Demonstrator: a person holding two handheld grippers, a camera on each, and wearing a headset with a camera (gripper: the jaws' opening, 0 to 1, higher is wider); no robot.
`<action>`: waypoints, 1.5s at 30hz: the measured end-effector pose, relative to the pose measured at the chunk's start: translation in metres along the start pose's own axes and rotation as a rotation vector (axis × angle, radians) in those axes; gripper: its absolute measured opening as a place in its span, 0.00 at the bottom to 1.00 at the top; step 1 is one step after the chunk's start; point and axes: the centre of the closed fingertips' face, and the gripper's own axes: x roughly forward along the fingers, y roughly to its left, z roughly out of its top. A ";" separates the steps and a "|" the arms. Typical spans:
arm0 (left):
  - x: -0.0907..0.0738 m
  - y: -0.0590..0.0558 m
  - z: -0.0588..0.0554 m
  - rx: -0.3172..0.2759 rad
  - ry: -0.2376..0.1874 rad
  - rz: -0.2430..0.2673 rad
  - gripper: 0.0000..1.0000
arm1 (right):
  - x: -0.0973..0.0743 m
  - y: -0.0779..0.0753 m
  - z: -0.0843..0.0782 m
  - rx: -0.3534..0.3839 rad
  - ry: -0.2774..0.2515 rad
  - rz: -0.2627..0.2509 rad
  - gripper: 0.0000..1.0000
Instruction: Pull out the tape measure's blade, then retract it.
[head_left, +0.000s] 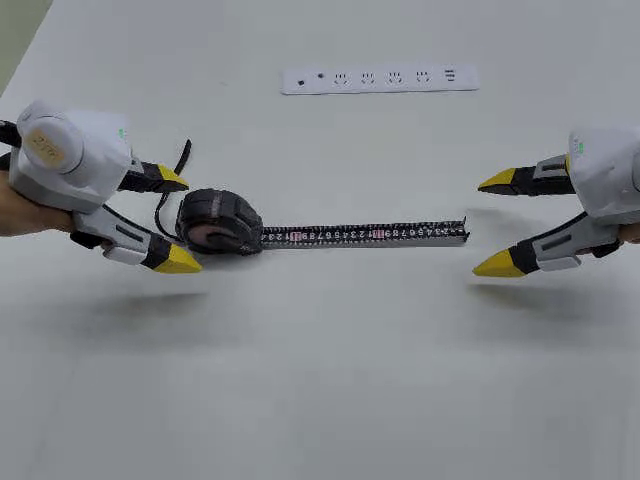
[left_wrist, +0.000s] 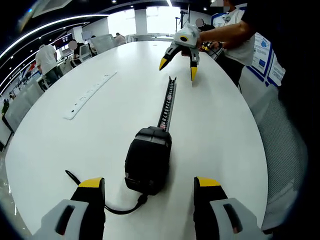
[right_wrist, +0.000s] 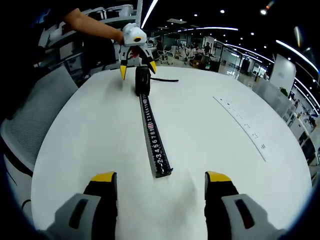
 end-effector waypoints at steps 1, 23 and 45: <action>-0.001 0.000 0.000 0.000 -0.002 0.003 0.72 | -0.001 0.001 0.001 0.000 -0.003 -0.003 0.75; -0.018 -0.011 0.001 -0.073 -0.073 0.048 0.97 | -0.019 0.014 0.003 0.092 -0.011 -0.092 1.00; -0.051 -0.052 -0.001 -0.248 -0.227 0.233 0.97 | -0.051 0.055 0.013 0.257 -0.090 -0.278 1.00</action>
